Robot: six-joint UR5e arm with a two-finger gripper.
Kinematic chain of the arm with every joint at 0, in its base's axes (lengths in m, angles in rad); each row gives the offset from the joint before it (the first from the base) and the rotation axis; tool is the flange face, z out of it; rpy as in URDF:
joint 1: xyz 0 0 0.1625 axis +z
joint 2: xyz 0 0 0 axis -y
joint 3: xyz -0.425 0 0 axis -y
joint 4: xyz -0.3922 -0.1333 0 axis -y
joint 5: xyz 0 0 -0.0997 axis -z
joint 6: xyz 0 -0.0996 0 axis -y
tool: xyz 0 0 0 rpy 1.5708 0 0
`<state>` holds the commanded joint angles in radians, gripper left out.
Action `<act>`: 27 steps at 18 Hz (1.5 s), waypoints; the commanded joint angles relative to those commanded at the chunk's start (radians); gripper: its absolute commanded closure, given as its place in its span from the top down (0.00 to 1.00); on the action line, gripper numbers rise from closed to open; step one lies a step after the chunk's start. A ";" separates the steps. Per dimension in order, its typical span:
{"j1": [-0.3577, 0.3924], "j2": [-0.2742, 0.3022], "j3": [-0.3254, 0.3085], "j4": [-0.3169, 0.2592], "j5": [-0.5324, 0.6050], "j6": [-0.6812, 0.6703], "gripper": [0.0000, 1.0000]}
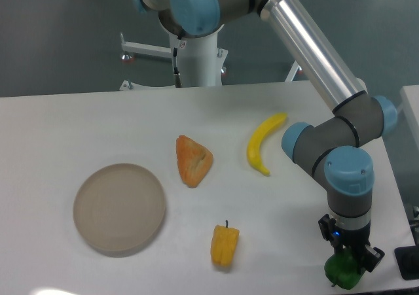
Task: Place the green pepper on the table
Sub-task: 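Carry the held green pepper toward the yellow pepper, lowering it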
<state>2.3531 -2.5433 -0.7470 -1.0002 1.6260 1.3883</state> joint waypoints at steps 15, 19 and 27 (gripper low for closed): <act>-0.025 0.084 -0.080 -0.096 -0.011 -0.150 0.30; -0.014 0.199 -0.199 -0.188 -0.046 -0.205 0.29; -0.025 0.325 -0.371 -0.187 -0.168 -0.474 0.29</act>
<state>2.3286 -2.2182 -1.1181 -1.1873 1.4575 0.9147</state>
